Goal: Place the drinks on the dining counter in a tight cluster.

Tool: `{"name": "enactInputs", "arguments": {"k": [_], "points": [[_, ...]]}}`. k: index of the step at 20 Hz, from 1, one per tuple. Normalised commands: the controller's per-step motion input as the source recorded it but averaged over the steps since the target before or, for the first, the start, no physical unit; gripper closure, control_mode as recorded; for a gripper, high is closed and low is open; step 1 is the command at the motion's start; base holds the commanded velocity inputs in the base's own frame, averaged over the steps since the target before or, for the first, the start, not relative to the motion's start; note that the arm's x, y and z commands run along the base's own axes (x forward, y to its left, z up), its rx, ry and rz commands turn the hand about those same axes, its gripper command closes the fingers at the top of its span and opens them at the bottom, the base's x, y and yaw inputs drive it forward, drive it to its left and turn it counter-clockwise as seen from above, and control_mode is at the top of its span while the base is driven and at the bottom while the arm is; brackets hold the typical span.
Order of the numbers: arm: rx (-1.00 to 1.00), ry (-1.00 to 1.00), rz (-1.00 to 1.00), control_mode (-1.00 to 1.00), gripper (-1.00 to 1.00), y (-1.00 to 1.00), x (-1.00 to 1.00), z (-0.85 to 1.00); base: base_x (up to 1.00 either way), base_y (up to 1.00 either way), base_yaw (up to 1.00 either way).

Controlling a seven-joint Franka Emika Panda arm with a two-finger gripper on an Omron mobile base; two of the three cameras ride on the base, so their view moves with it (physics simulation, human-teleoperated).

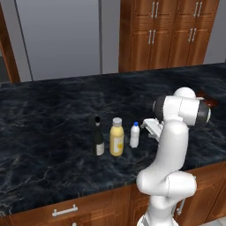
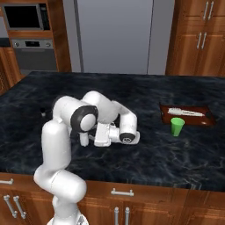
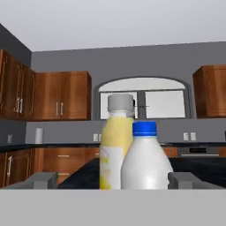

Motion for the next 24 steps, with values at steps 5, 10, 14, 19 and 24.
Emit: {"name": "enactInputs", "arguments": {"k": [5,10,14,19,24], "points": [[-0.11,0.01,0.0,-1.0,-1.0,-0.11,-0.37,0.59,0.0,0.0,0.0],[-0.09,0.0,-0.03,-1.0,-1.0,-0.13,-0.58,0.47,0.0,0.0,0.0],[-0.01,0.0,-0.1,-1.0,-1.0,-0.11,-0.54,0.44,0.0,0.0,0.0],[-0.03,0.0,-0.03,-1.0,-1.0,-0.04,-0.56,0.47,0.0,0.0,0.0],[-0.06,0.0,0.0,-1.0,-1.0,0.0,-0.48,0.62,0.0,0.0,0.0]]}}
